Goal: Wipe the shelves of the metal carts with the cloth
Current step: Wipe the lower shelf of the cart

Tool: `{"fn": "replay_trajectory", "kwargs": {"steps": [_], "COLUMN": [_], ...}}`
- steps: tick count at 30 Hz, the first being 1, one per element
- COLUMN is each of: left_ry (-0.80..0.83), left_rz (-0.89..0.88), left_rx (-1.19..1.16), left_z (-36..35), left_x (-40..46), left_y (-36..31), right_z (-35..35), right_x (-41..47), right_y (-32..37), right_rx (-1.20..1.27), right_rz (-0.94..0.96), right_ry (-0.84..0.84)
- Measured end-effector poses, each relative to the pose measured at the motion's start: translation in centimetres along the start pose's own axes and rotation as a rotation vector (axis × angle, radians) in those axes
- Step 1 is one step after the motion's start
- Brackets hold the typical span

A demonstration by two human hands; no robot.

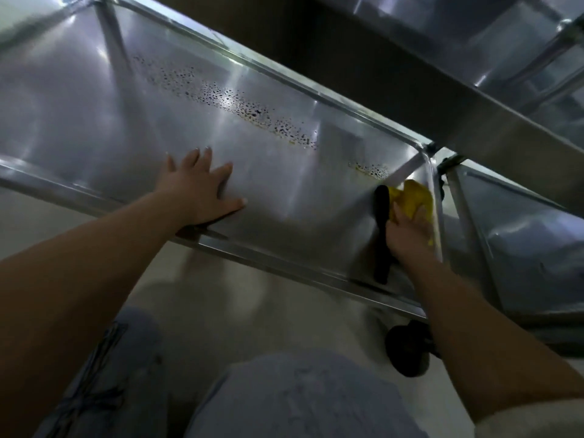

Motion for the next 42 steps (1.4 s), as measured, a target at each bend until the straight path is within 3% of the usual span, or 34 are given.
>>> {"fn": "replay_trajectory", "kwargs": {"steps": [3,7,10,15,19,22,26,30,35,37,42], "left_ry": [0.011,-0.026,-0.06,-0.067,-0.071,-0.057,-0.015,0.038,0.165,0.174,0.149], "left_rz": [-0.059,-0.025,-0.009,-0.042,-0.055,-0.061,-0.099,-0.13,0.09,0.212,0.351], "left_rx": [0.067,0.081,0.077,0.083,0.081,0.077,0.065,0.0,-0.22,-0.348,-0.558], "left_z": [-0.6,-1.3,-1.6,-1.5,-1.3,-1.0,-0.3,0.8,4.2,6.5,11.7], "left_x": [-0.1,-0.1,0.2,0.3,0.0,-0.1,-0.5,-2.2,-8.1,-11.2,-18.3], "left_y": [-2.9,-3.2,-3.0,-2.6,-2.7,-2.9,-2.4,0.9,10.1,13.3,17.5], "right_z": [-0.3,-2.3,-2.8,-1.2,-0.2,-0.3,-1.0,-2.0,-0.2,1.9,8.2], "right_x": [-1.1,-4.2,-5.2,-3.4,-2.2,-3.3,-5.3,-7.9,-12.5,-15.5,-24.8], "right_y": [6.3,16.2,18.5,13.5,5.5,4.3,8.8,16.8,26.6,29.9,36.3], "right_rx": [0.014,-0.022,-0.071,-0.067,0.012,-0.009,0.008,-0.003,0.118,0.22,0.208], "right_rz": [0.149,0.558,0.689,0.685,0.344,0.26,0.29,0.482,0.66,0.752,1.017], "right_ry": [-0.016,0.012,0.014,0.005,-0.019,-0.019,-0.043,-0.017,0.142,0.228,0.339]}}
Point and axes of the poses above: each hand's wrist, its own x-axis towards the middle knuckle, its own z-axis out of the back of the hand, y = z × x, the point moved 5 cm from there along x, towards the middle knuckle, and after that the axes turned 5 degrees about z, right-handed, at the moved point
